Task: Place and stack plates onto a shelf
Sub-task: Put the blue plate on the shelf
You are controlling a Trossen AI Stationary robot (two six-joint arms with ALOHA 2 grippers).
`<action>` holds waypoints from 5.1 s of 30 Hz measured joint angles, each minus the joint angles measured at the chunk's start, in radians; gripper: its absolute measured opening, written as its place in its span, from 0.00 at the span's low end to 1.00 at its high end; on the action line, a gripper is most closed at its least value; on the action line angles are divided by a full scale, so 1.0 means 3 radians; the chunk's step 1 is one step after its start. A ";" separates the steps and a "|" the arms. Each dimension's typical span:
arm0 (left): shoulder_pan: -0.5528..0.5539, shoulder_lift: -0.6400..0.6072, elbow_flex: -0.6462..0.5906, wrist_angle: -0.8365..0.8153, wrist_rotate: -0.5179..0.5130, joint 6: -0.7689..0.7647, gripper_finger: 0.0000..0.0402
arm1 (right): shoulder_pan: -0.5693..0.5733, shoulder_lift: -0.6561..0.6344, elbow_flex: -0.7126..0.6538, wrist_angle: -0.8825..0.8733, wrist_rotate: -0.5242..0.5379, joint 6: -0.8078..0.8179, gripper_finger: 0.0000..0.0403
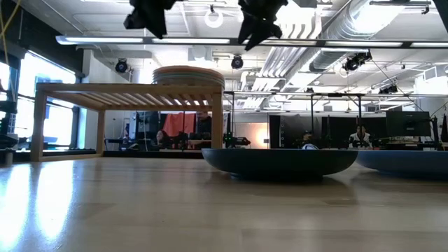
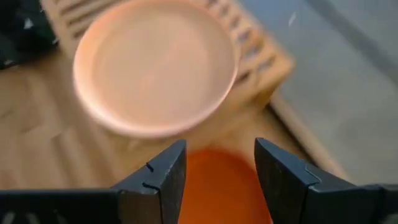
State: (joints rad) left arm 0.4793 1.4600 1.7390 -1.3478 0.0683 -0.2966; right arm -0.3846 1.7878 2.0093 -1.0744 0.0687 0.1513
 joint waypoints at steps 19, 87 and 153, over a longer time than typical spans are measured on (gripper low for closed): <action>-0.1293 -0.0071 -0.0017 -0.0744 -0.0358 -0.0021 0.17 | 0.1032 -0.0003 -0.0704 -0.0807 -0.0357 0.1936 0.42; -0.2260 -0.0067 -0.0018 -0.0740 -0.0913 -0.0631 0.17 | 0.2634 -0.0001 -0.3142 0.0219 -0.0547 0.3982 0.02; -0.1144 -0.0067 -0.0018 -0.0744 -0.0855 -0.1559 0.27 | 0.1879 -0.0043 0.0342 -0.1661 0.1007 -0.0873 0.00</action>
State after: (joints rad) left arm 0.1360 1.4399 1.7336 -1.5711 -0.1883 -0.7644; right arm 0.1792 1.7748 2.1120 -1.5726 0.3709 -0.1106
